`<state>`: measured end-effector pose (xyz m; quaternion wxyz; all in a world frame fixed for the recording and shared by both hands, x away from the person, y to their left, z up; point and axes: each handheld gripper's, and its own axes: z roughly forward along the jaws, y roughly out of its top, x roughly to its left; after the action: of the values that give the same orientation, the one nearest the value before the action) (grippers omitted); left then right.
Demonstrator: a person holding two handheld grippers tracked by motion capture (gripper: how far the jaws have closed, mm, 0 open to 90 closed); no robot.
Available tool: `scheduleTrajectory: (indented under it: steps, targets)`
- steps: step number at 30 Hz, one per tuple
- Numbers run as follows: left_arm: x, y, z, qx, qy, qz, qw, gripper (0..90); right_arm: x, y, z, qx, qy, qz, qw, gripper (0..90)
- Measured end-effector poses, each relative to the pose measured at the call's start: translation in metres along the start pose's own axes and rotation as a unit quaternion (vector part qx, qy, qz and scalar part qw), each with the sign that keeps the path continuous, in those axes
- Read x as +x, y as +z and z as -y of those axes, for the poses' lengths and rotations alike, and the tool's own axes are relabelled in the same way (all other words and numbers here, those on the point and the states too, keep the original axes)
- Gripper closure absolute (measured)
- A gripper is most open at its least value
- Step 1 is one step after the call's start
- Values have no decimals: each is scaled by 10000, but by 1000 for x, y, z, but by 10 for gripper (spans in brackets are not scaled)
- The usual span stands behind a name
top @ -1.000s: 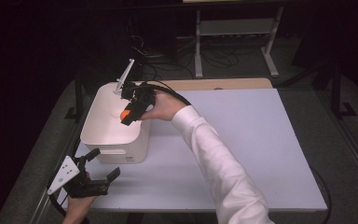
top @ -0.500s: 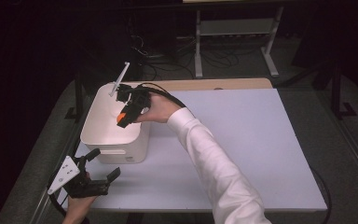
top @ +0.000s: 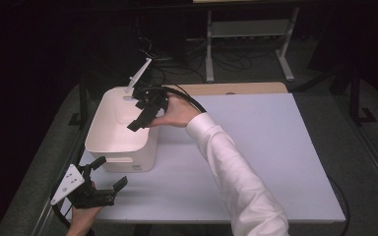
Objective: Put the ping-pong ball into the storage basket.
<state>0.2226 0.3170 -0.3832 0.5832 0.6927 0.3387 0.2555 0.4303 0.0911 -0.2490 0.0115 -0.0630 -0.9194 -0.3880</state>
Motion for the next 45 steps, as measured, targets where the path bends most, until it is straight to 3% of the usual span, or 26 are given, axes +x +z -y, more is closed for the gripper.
scheduleTrajectory:
  steps: [8, 13, 45]
  targets:
    - [0, 1, 1, -23, -24, -17, 10000, 0, 0, -15, 12, -73, 89, 292, 9995, 0]
    - [1, 1, 1, 14, -4, -28, 10000, 0, 1, -22, 19, -80, 98, 431, 9990, 0]
    - [1, 2, 1, 26, -7, -62, 10000, 0, 4, -61, 72, -477, 299, 712, 9959, 0]
